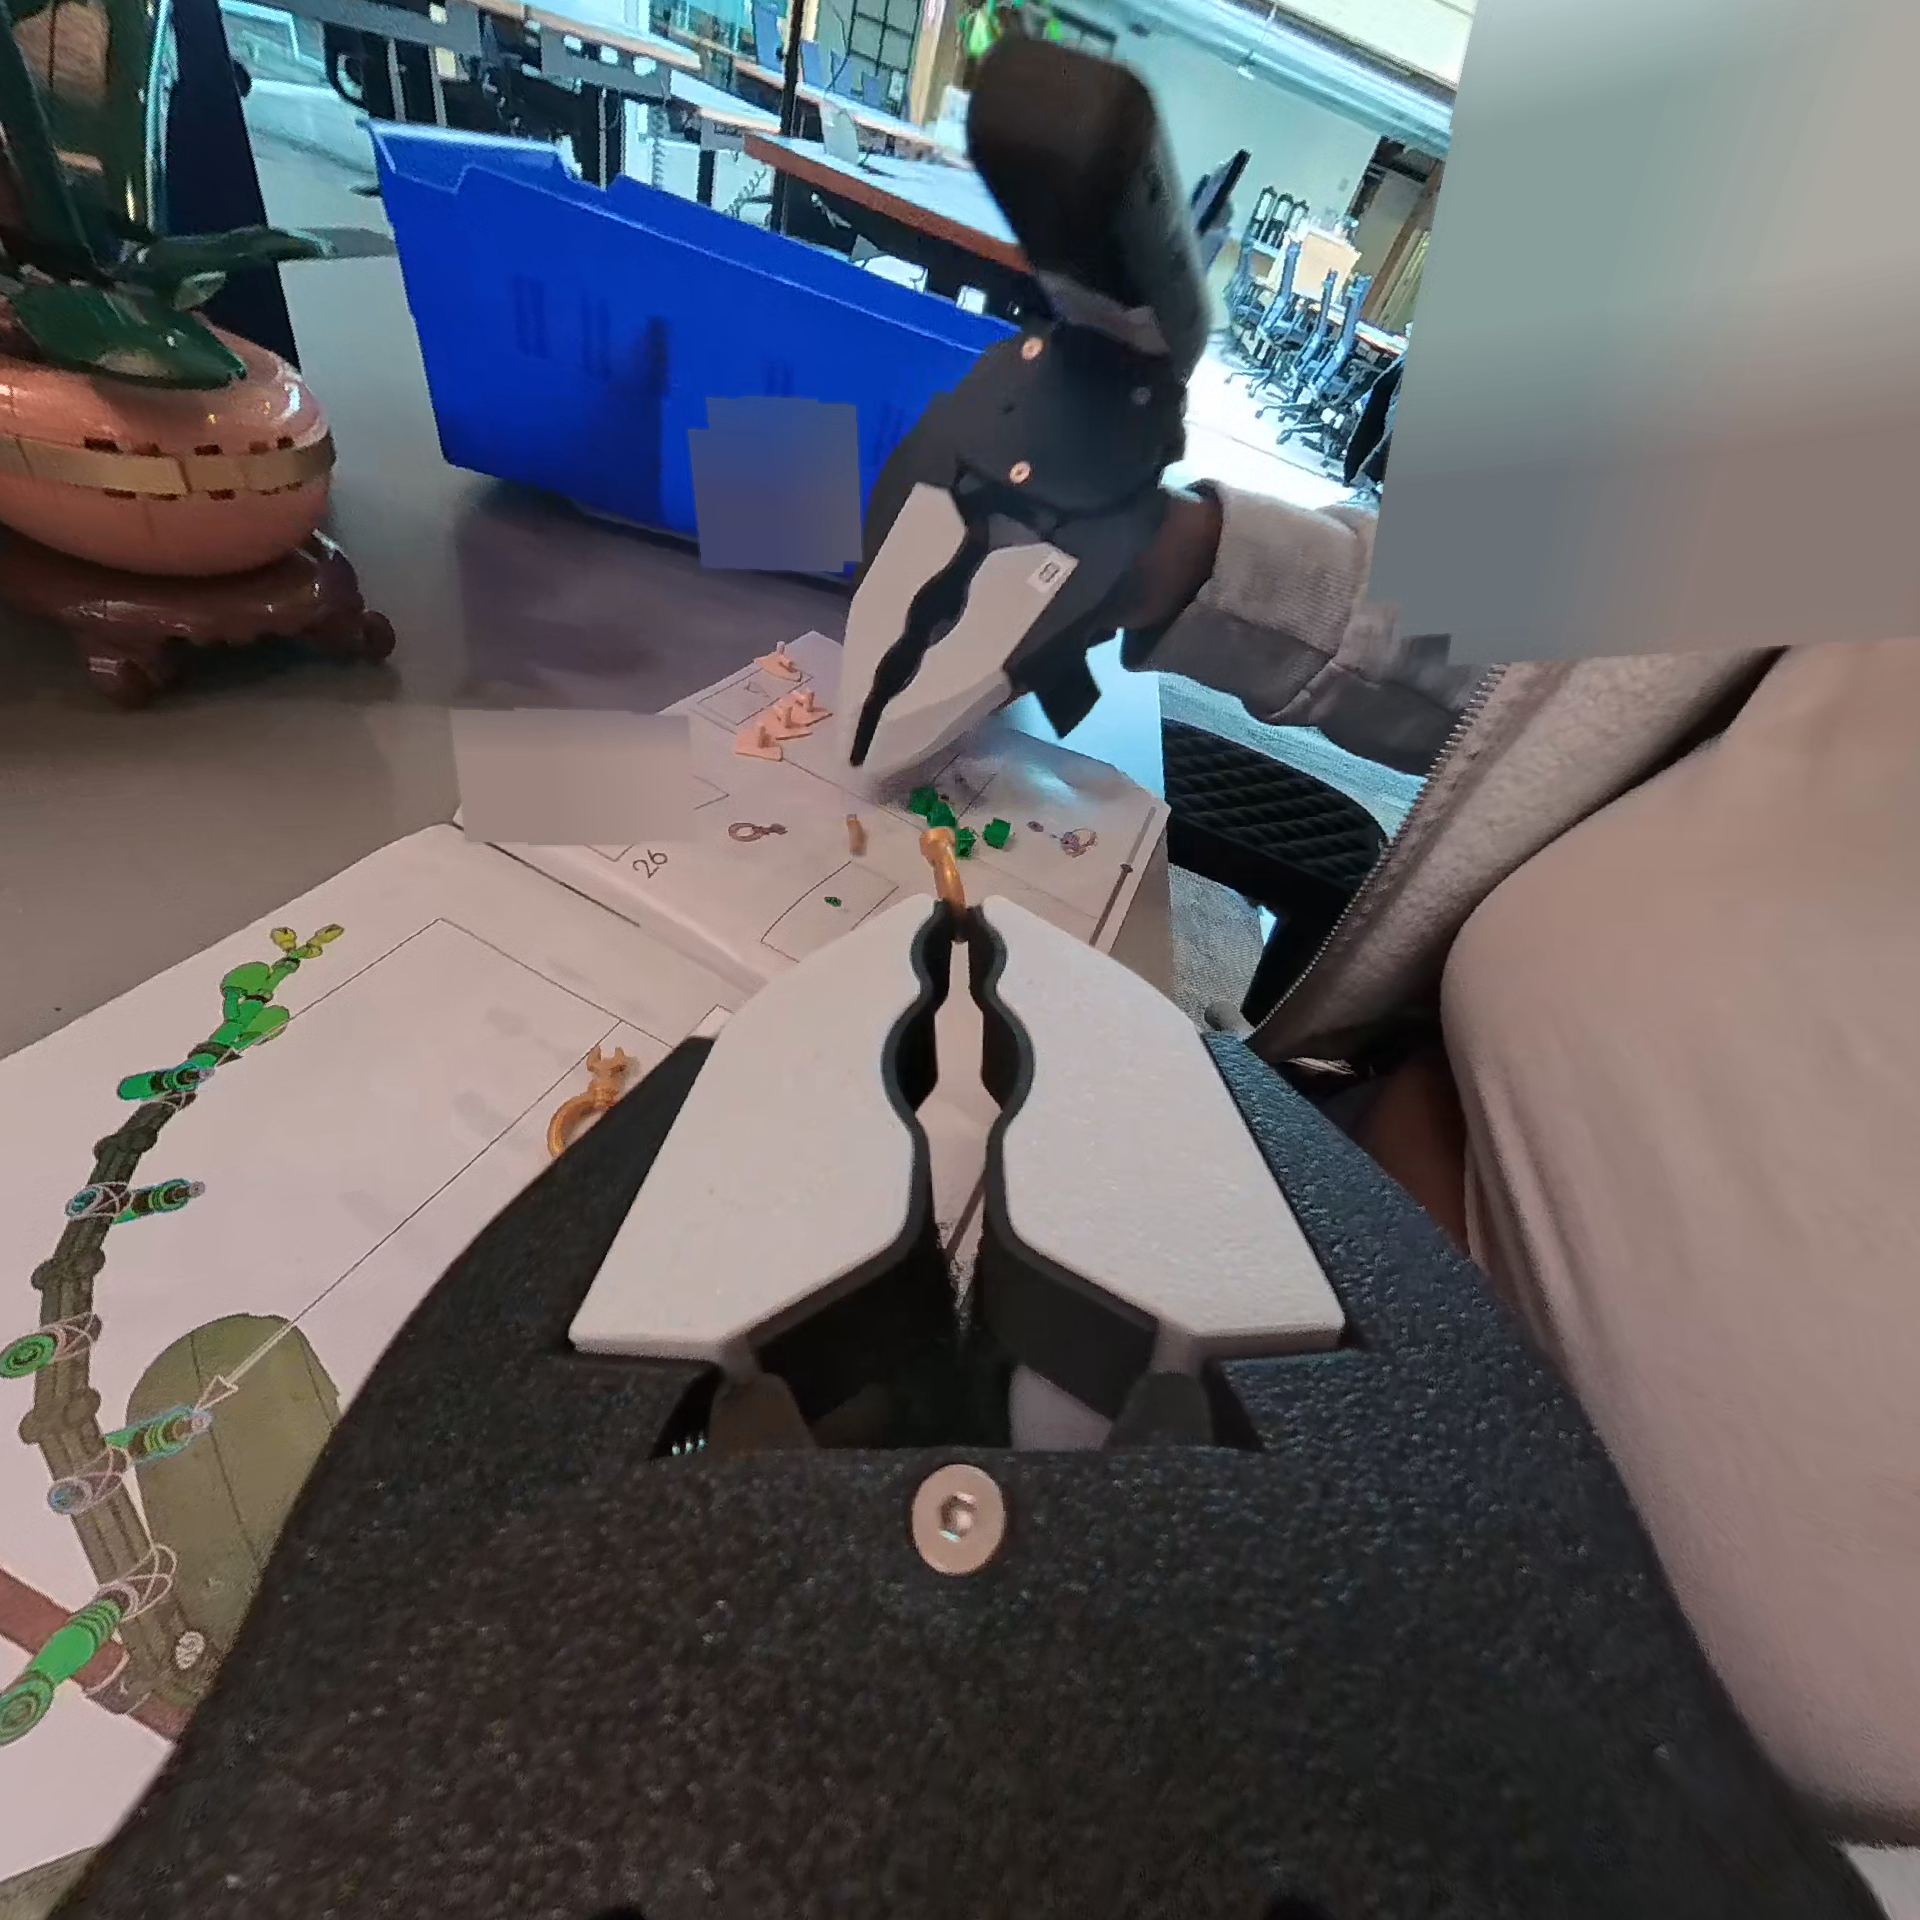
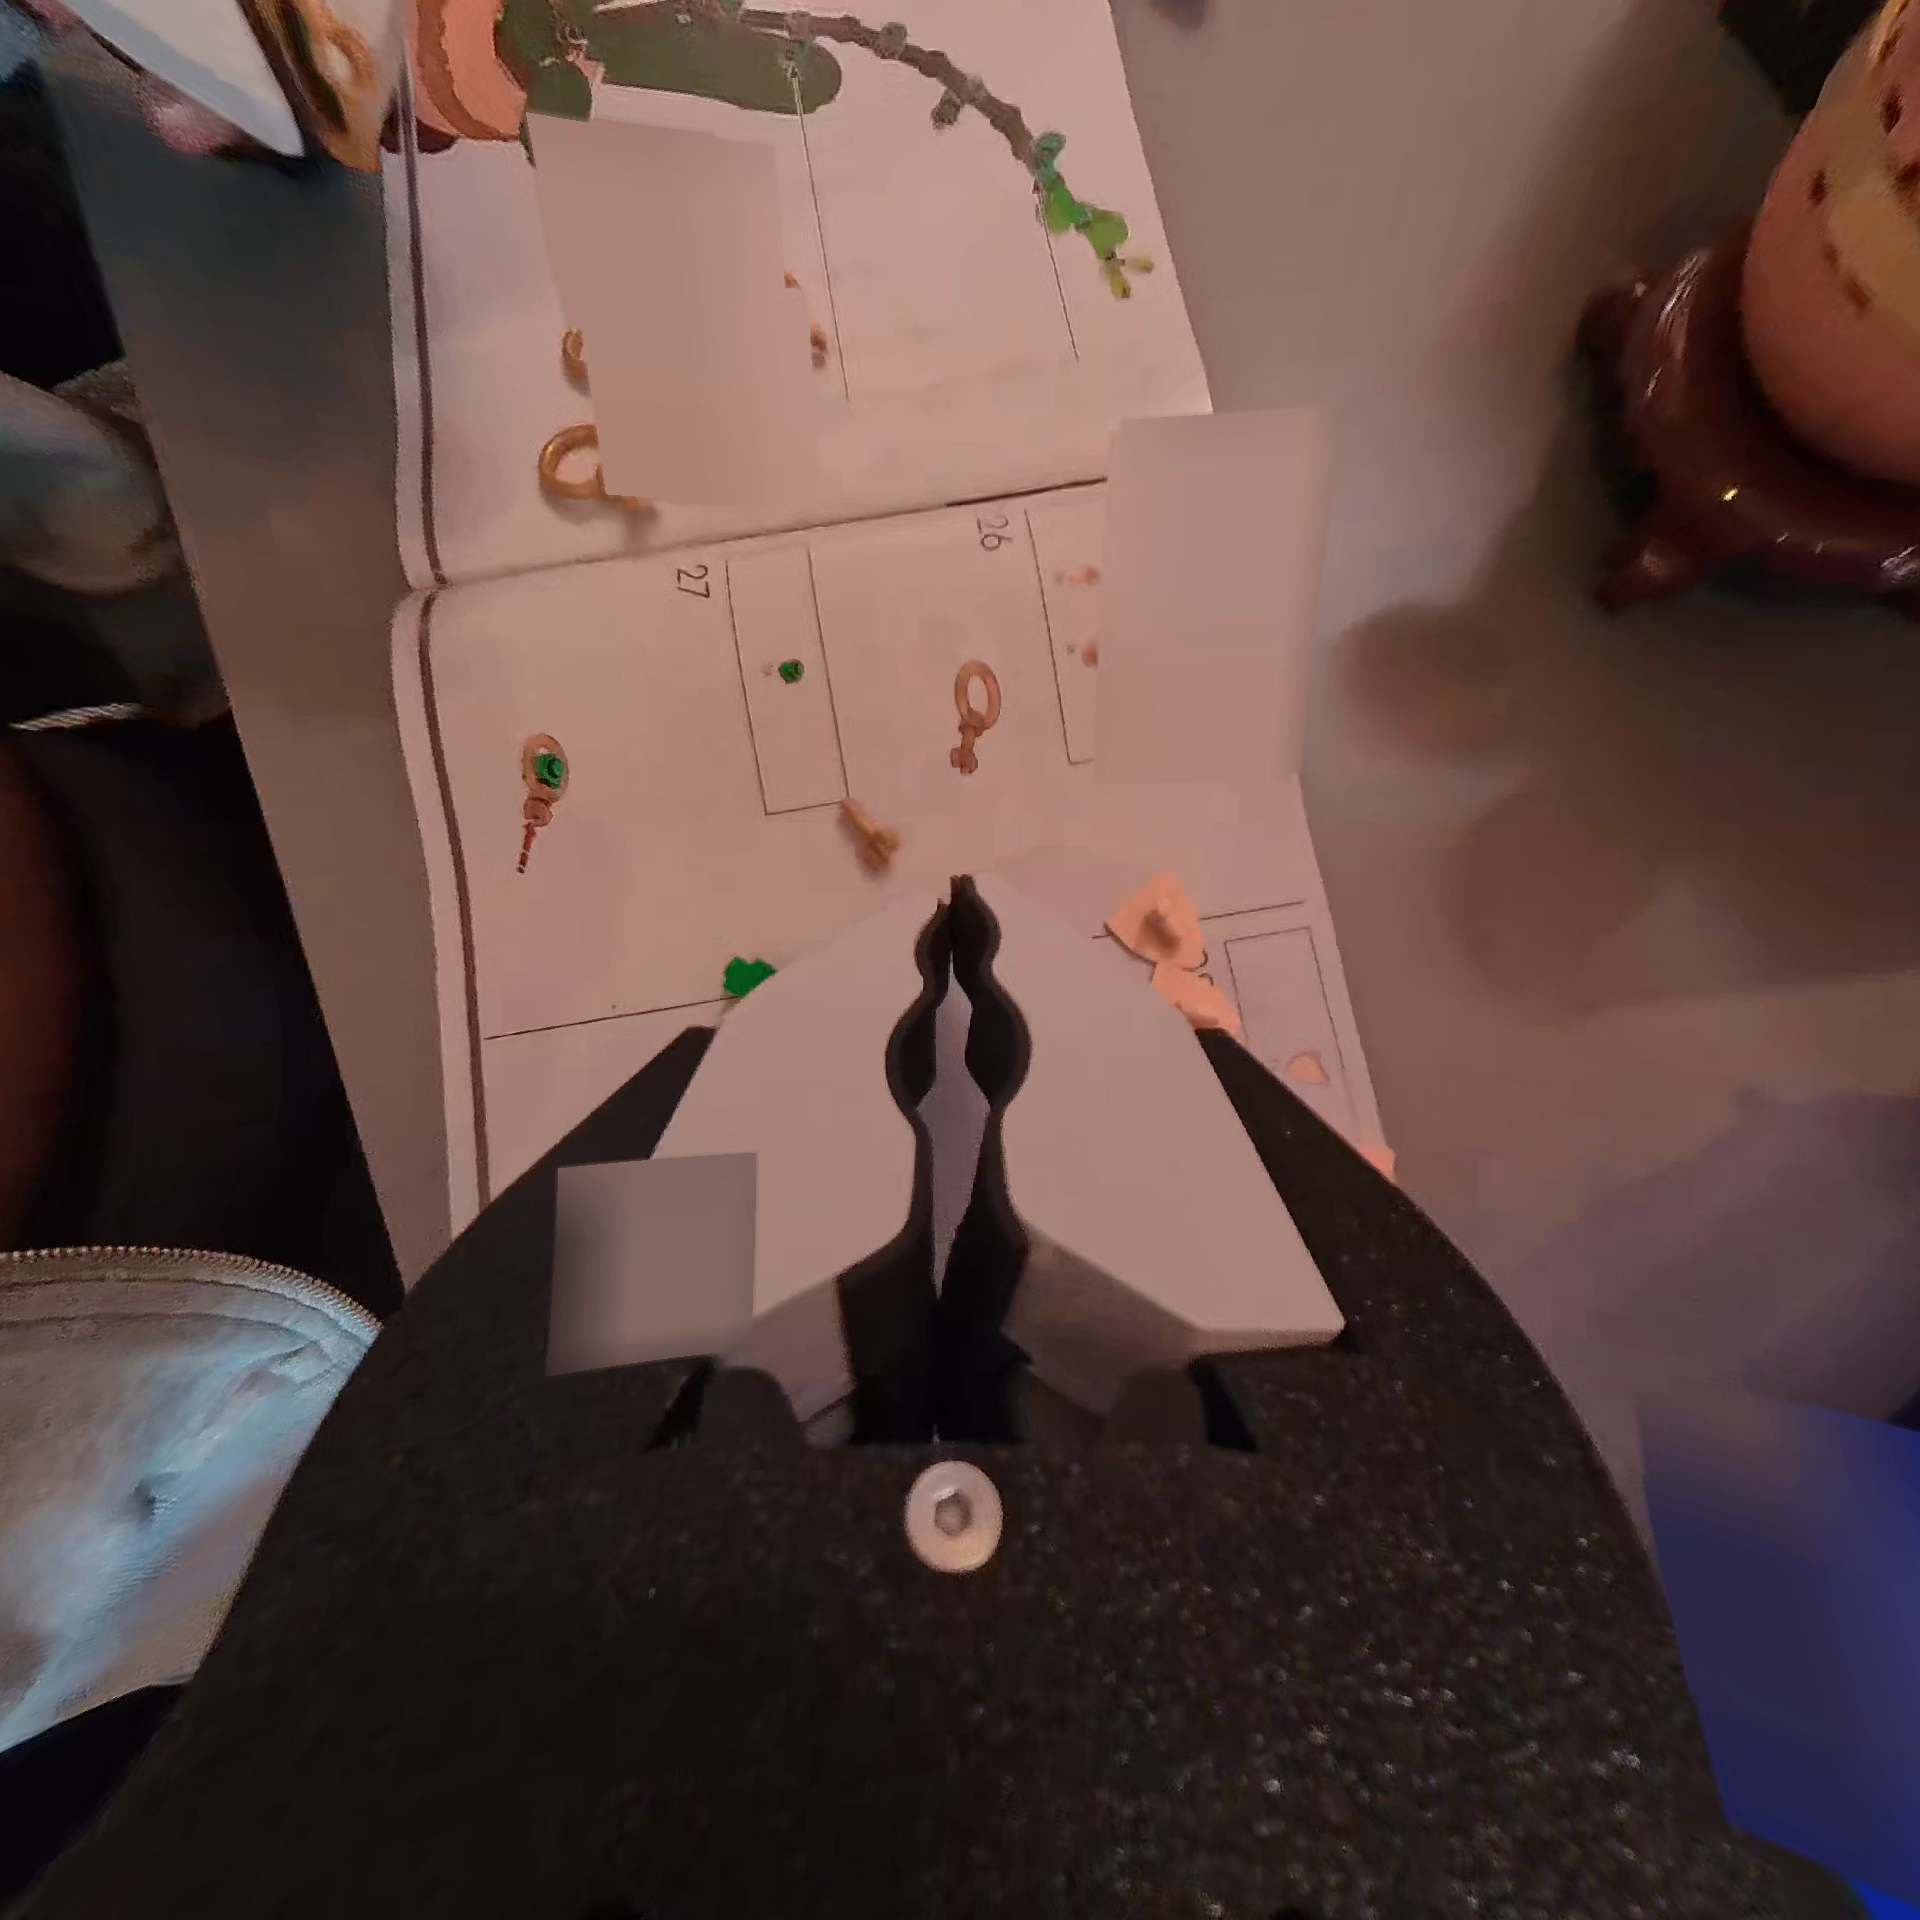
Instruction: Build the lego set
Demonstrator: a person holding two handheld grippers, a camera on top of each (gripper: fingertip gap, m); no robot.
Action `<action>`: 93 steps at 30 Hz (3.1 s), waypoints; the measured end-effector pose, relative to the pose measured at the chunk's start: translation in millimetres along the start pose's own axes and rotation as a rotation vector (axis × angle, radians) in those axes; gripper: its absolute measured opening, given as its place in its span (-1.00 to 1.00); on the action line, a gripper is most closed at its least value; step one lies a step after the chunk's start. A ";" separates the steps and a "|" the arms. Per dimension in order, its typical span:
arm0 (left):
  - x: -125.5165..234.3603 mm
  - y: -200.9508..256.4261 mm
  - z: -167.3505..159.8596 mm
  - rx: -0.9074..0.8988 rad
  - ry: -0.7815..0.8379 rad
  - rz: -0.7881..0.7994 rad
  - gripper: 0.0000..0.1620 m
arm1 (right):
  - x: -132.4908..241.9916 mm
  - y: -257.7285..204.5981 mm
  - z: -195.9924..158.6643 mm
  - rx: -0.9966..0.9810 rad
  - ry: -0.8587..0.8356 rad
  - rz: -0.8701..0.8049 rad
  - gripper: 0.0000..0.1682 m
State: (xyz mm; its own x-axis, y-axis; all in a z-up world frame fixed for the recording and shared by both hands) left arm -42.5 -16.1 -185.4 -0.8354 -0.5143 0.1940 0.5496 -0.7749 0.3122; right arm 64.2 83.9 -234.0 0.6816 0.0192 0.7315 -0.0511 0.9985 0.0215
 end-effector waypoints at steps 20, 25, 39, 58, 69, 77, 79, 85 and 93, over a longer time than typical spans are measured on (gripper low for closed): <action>-2.9 2.3 -3.4 0.008 -0.024 -0.015 -0.97 | -24.0 -22.5 6.1 0.157 -0.178 0.260 -0.98; -2.9 0.3 0.5 0.005 0.010 0.006 -0.97 | -18.3 -23.3 23.5 0.030 0.076 0.282 -1.00; -6.7 4.3 -4.6 -0.007 -0.037 0.000 -0.98 | -22.1 -15.2 4.5 0.081 -0.174 0.168 -0.79; -3.7 4.2 -3.1 0.000 -0.015 -0.009 -0.97 | -38.2 -28.1 31.8 0.099 -0.100 0.152 -0.76; -3.0 4.4 -2.2 0.006 -0.003 -0.015 -0.97 | -44.6 -30.2 29.0 0.111 -0.142 0.164 -0.93; -2.1 -3.0 -10.2 0.073 -0.084 0.045 -0.97 | -27.3 -37.2 51.3 0.237 0.018 0.178 -0.93; -2.8 -3.1 -16.5 0.151 -0.128 0.021 -0.97 | -20.2 -44.1 64.3 0.389 0.045 0.160 -0.93; -8.6 -2.9 -20.8 0.260 -0.142 -0.022 -0.97 | -24.6 -65.6 78.4 0.712 0.056 0.175 -0.93; -12.2 -5.0 -18.5 0.272 -0.121 -0.012 -0.97 | -32.9 -59.8 78.4 0.845 0.014 0.116 -0.93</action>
State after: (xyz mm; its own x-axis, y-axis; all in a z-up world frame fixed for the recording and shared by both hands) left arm -34.9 -12.8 -206.5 -0.8460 -0.4454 0.2930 0.5302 -0.6454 0.5499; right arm -12.4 19.4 -205.9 0.6470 0.1246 0.7522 -0.6446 0.6164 0.4523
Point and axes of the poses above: each gripper's, where its closed fingertips meet, x back along the fingers, z out of its top, y = z × x across the jaws, the point moved 2 cm from there along x, back along the fingers, and after that the axes turned 3 degrees about -z, right-handed, at the moved point
